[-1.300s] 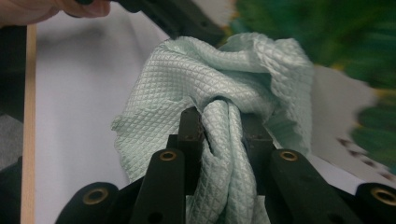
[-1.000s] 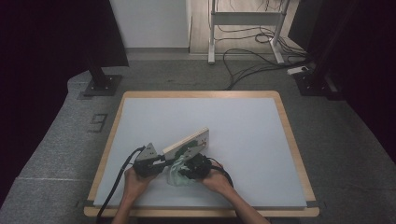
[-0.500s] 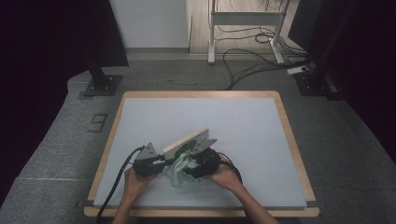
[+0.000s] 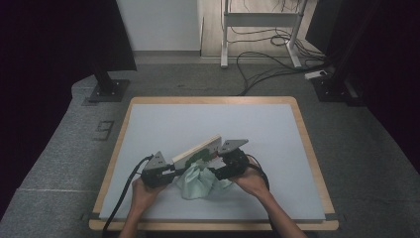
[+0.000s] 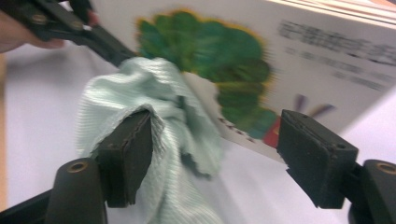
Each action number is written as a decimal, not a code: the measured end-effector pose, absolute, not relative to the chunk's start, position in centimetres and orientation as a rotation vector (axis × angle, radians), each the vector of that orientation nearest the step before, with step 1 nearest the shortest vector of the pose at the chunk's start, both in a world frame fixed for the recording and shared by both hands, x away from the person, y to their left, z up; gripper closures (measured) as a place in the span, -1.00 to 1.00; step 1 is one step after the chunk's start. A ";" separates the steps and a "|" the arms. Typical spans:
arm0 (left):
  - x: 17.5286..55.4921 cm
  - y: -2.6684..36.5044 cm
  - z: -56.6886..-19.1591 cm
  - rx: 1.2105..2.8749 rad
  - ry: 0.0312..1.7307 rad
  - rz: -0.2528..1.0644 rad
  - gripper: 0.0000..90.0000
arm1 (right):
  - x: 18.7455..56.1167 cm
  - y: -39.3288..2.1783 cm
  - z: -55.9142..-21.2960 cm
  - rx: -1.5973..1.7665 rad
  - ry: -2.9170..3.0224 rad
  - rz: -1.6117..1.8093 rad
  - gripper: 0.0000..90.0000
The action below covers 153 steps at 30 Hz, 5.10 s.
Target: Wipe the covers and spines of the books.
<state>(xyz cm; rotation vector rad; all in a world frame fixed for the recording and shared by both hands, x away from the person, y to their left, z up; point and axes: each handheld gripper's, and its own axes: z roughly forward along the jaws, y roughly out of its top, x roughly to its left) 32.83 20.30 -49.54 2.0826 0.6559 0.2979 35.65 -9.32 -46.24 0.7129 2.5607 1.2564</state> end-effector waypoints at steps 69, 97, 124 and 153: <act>28.2 23.2 -47.6 2.061 0.769 0.273 -0.32 | 41.1 -10.0 -48.3 0.723 2.523 1.361 -0.40; 29.5 14.5 -51.9 2.194 0.699 0.244 -0.38 | 41.1 -9.7 -48.2 0.719 2.534 1.338 -0.48; 28.6 16.7 -51.0 2.215 0.731 0.243 0.90 | 41.0 -9.7 -48.3 0.737 2.521 1.343 -0.45; 31.1 21.7 -52.2 2.182 0.891 0.239 0.87 | 40.6 -10.1 -48.6 0.747 2.498 1.376 -0.43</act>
